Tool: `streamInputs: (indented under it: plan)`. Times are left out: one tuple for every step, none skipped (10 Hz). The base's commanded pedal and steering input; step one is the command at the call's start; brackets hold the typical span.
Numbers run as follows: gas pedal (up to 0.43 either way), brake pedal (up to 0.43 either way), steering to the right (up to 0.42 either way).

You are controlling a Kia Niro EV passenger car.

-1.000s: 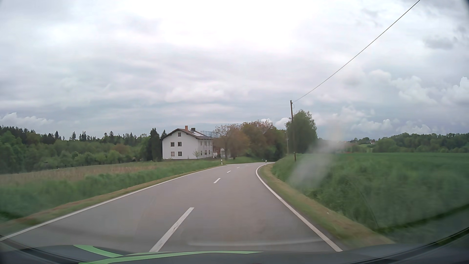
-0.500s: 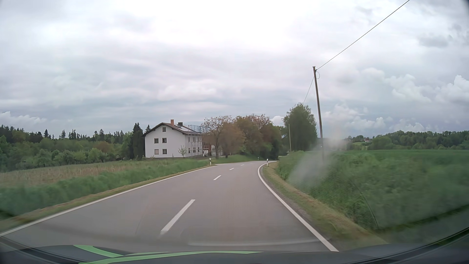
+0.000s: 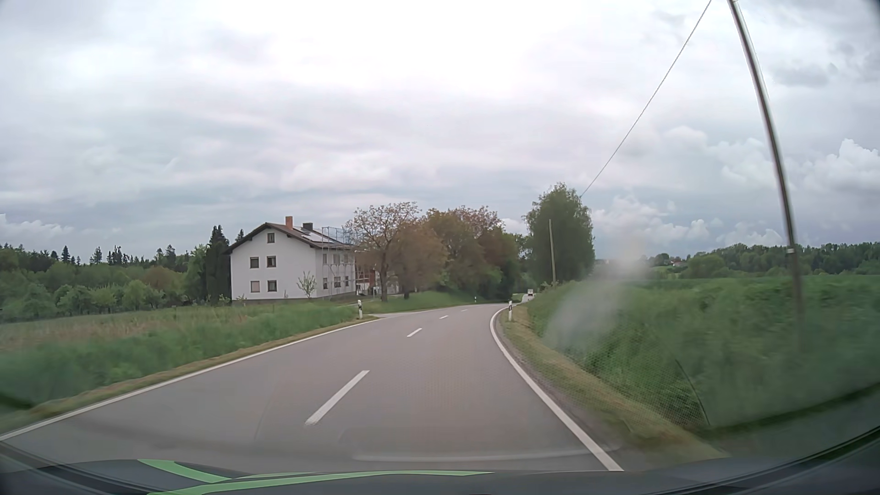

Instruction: Follow the waypoints while adhering to traffic rules and regulations

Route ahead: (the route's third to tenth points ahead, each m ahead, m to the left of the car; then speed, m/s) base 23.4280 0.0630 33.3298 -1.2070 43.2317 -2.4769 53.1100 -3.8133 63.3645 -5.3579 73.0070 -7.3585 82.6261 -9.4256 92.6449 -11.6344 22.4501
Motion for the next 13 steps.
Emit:
streamInputs:
  plan:
    - [0.079, 0.000, 0.018]
    - [0.079, 0.000, 0.019]
    - [0.079, 0.000, 0.020]
    - [0.079, 0.000, 0.021]
    - [0.079, 0.000, 0.022]
    - [0.079, 0.000, 0.024]
    - [0.079, 0.000, 0.025]
    - [0.079, 0.000, 0.026]
    - [0.079, 0.000, 0.026]
    - [0.079, 0.000, 0.027]
    - [0.079, 0.000, 0.028]
    - [0.079, 0.000, 0.028]
    - [0.079, 0.000, 0.028]
